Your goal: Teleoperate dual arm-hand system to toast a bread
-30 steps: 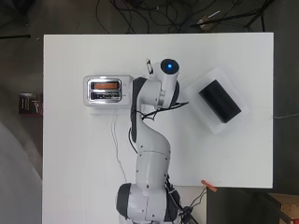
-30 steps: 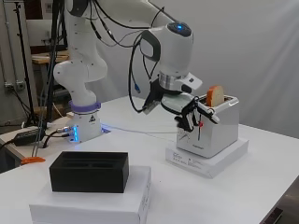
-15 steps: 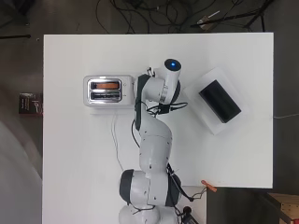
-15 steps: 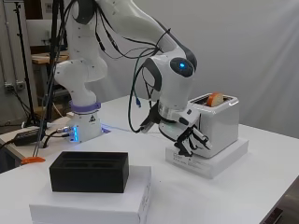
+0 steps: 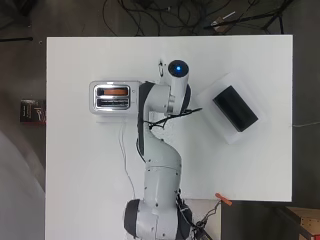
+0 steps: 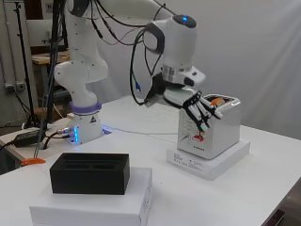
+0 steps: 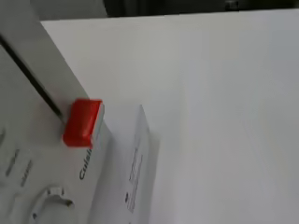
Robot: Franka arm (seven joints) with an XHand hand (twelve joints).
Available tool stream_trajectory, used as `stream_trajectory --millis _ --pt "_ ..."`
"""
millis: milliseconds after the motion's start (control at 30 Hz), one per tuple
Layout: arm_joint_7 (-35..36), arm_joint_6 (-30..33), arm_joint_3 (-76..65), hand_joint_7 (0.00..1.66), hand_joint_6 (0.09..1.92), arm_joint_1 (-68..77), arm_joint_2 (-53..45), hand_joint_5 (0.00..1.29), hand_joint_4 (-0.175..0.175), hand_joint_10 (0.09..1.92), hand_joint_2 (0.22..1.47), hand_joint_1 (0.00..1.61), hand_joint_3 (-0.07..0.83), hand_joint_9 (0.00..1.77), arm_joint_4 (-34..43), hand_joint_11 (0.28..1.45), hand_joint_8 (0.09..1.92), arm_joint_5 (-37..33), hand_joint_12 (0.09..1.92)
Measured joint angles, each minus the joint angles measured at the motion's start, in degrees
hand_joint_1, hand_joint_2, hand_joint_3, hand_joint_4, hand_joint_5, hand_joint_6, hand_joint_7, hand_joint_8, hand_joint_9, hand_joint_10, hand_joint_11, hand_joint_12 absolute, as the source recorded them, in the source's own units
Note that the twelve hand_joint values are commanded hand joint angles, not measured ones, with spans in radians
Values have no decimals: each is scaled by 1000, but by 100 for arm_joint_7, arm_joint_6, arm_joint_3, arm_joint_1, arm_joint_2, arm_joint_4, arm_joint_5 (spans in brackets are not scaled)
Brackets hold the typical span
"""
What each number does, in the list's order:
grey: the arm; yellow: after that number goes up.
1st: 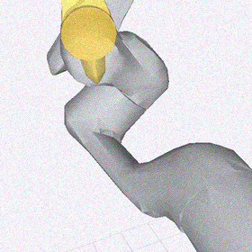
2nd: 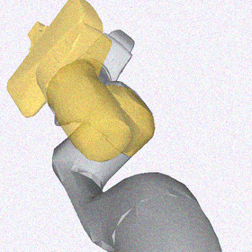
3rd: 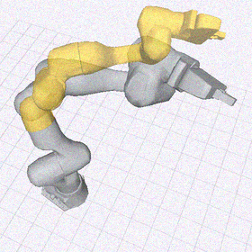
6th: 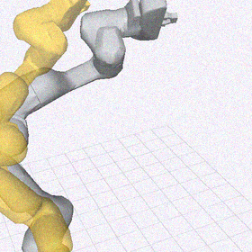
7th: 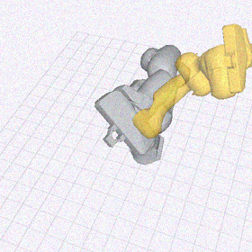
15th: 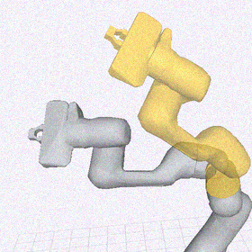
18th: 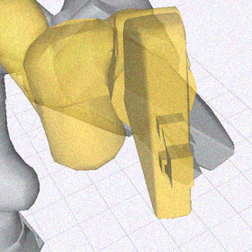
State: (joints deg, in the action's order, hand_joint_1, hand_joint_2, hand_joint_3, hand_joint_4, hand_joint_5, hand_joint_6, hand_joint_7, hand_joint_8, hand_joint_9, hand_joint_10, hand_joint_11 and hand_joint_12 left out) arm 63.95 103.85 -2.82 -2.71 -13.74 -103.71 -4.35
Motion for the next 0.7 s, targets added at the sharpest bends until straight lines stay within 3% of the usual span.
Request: stream_trajectory --millis 233,367,700 --pt "-256 -417 75 403 87 11 1512 274 -44 87 1068 0 -3 495 67 427 87 648 87" --pt "-348 -553 88 375 87 10 2363 263 -59 87 1092 0 7 462 -183 414 87 785 87" --pt "-157 -899 164 319 87 27 2957 252 -69 87 1109 0 6 412 -757 387 87 969 87"
